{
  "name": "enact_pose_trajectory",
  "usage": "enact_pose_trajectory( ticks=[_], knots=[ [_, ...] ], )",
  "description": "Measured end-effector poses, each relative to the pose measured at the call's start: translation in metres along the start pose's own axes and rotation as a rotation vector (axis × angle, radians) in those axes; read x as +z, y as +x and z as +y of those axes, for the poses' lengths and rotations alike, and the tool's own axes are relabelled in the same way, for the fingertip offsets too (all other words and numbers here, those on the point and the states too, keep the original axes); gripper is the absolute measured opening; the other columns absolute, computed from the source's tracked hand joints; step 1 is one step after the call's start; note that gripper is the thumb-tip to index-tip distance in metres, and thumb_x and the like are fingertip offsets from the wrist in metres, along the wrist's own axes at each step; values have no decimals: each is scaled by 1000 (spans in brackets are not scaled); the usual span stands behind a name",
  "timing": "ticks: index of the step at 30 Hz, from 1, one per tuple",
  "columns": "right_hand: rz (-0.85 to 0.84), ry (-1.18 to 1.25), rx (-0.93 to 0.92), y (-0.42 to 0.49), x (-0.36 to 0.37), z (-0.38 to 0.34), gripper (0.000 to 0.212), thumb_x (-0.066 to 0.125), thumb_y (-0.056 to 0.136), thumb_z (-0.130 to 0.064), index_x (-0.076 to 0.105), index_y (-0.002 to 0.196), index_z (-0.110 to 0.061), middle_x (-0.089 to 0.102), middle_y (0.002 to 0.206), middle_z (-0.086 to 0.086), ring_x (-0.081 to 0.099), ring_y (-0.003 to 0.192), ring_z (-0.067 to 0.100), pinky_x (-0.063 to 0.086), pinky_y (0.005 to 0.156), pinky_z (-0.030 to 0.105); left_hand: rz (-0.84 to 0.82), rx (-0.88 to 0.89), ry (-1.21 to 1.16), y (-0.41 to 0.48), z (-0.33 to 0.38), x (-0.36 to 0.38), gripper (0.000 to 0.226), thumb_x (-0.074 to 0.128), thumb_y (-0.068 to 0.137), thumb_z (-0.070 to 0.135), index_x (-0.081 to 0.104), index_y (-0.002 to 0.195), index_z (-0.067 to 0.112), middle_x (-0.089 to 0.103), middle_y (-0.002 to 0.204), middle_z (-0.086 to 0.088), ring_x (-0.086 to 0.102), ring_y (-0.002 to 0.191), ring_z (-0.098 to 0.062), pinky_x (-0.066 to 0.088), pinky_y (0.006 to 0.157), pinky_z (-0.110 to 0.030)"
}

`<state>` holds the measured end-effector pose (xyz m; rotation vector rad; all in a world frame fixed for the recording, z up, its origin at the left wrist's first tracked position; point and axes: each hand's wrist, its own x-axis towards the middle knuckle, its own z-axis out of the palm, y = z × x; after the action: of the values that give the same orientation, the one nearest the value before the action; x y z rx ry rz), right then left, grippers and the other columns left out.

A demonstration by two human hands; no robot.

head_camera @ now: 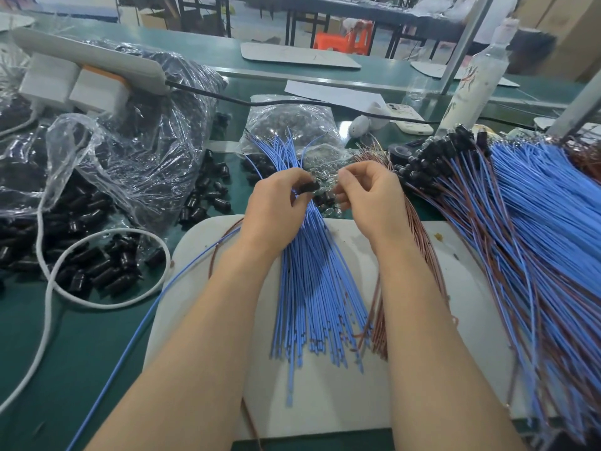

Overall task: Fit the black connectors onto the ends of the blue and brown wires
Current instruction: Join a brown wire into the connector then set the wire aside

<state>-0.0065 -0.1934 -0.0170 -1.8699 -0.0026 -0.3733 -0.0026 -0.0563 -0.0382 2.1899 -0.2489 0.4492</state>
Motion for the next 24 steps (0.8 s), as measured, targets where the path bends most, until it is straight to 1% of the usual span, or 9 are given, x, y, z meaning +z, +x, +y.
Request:
enact_pose_trajectory(
  ticks=[2, 3, 5, 7, 8, 12, 15, 17, 24],
  knots=[
    [22, 2, -9, 0, 0, -1, 16, 57, 92, -9, 57, 82, -22, 67, 72, 0, 61, 60, 4, 55, 67, 30, 38, -49, -53, 0, -2, -1, 14, 60, 90, 11, 65, 101, 17, 67, 92, 7, 60, 76, -16, 50, 78, -30],
    [19, -4, -8, -1, 0, -2, 15, 57, 90, -9, 58, 83, -22, 68, 77, 4, 63, 65, 9, 56, 73, 36, 50, -63, -87, 0, -2, -1, 14, 59, 90, 10, 65, 100, 17, 66, 90, 8, 63, 81, -16, 51, 81, -31],
    [-7, -33, -17, -2, 2, -4, 12, 59, 89, -12, 58, 84, -22, 69, 83, 9, 66, 77, 21, 54, 82, 45, 65, -64, -158, 0, -2, -2, 15, 58, 90, 5, 63, 100, 15, 65, 87, 12, 65, 89, -12, 50, 87, -25],
    [-35, -57, -45, -4, 4, -6, 9, 61, 89, -16, 58, 83, -22, 69, 84, 11, 65, 80, 28, 53, 84, 47, 80, -43, -219, 1, -1, -2, 17, 57, 89, 1, 62, 100, 13, 64, 85, 14, 65, 90, -8, 49, 89, -20],
    [-44, -73, -65, -5, 5, -7, 9, 61, 90, -15, 58, 84, -21, 68, 83, 10, 65, 80, 27, 53, 83, 45, 85, -33, -241, 1, -1, -2, 18, 57, 89, 0, 62, 100, 12, 65, 86, 13, 65, 90, -6, 49, 90, -19],
    [-34, -105, -159, -6, 6, -12, 9, 64, 87, -6, 62, 89, -15, 64, 80, -4, 61, 77, 11, 52, 79, 25, 80, -8, -303, 0, 0, -2, 22, 55, 88, -5, 60, 99, 13, 68, 90, 6, 65, 90, -2, 49, 90, -18],
    [-42, -93, -194, -7, 6, -16, 11, 63, 86, -2, 65, 89, -12, 65, 82, -6, 62, 79, 6, 52, 80, 19, 70, 5, -313, -1, 0, -1, 24, 54, 88, -6, 59, 98, 15, 68, 90, 7, 65, 90, -2, 49, 89, -18],
    [-45, -123, -213, -9, 6, -17, 12, 62, 87, -1, 67, 89, -12, 65, 82, -7, 62, 78, 3, 51, 80, 17, 62, 9, -312, -1, 0, -1, 23, 54, 88, -6, 59, 99, 14, 67, 89, 7, 65, 90, -5, 50, 90, -20],
    [-16, -195, -255, -8, 6, -17, 9, 63, 85, -3, 67, 89, -10, 64, 78, -7, 63, 77, 7, 51, 78, 18, 30, 12, -253, 0, -2, 0, 20, 52, 90, -2, 60, 102, 11, 67, 89, 5, 65, 91, -11, 50, 90, -24]
  ],
)
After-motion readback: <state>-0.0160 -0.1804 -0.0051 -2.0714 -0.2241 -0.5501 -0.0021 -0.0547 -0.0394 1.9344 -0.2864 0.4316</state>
